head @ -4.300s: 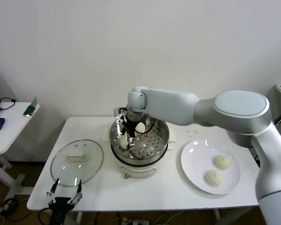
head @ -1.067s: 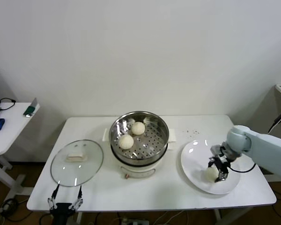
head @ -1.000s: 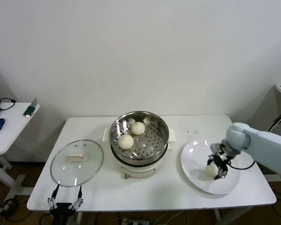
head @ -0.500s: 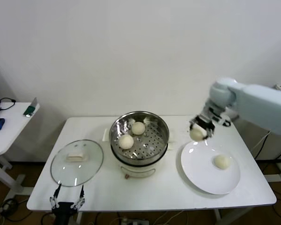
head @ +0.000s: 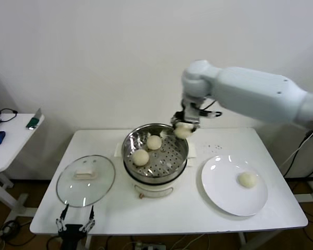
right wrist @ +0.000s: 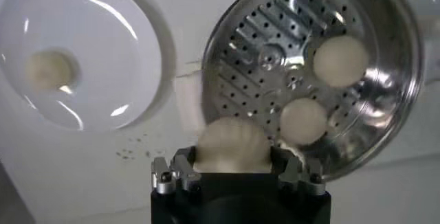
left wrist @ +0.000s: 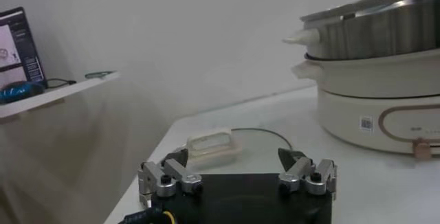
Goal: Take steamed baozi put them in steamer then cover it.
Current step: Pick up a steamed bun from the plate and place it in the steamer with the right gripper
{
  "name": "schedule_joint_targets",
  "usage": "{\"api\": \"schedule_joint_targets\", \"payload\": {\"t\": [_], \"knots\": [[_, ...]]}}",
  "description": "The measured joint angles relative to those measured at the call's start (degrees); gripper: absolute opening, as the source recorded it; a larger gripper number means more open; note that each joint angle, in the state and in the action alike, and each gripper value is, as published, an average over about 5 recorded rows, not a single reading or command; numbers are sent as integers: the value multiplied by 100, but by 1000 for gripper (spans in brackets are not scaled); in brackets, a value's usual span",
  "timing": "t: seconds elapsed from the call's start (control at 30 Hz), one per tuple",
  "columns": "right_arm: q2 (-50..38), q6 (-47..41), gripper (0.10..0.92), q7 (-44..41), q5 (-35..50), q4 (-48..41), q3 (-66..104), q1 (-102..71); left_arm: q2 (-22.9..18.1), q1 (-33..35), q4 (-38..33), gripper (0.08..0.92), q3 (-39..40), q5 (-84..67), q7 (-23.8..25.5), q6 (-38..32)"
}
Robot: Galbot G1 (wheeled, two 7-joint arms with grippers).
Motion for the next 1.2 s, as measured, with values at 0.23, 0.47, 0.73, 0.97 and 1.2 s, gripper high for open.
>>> {"api": "schedule_joint_targets", "payload": {"t": [0.23, 0.47, 0.73, 0.97, 1.2], "knots": [[535, 170, 712, -29, -199, -31, -27, -364, 35, 44, 28, 823, -54, -79, -1, -27], [770, 263, 712, -63, -267, -13, -196, -619, 70, 81, 101, 823, -82, -178, -28, -58], [949, 284, 721, -76, -273, -4, -300, -832, 88, 98, 99, 823, -69, -235, 46, 10], [1010, 257, 777, -76, -267, -35, -335, -910, 84, 77, 124, 823, -80, -248, 59, 40], [1051, 240, 822, -56, -287, -100, -263, -942, 85, 87, 157, 823, -77, -253, 62, 39]]}}
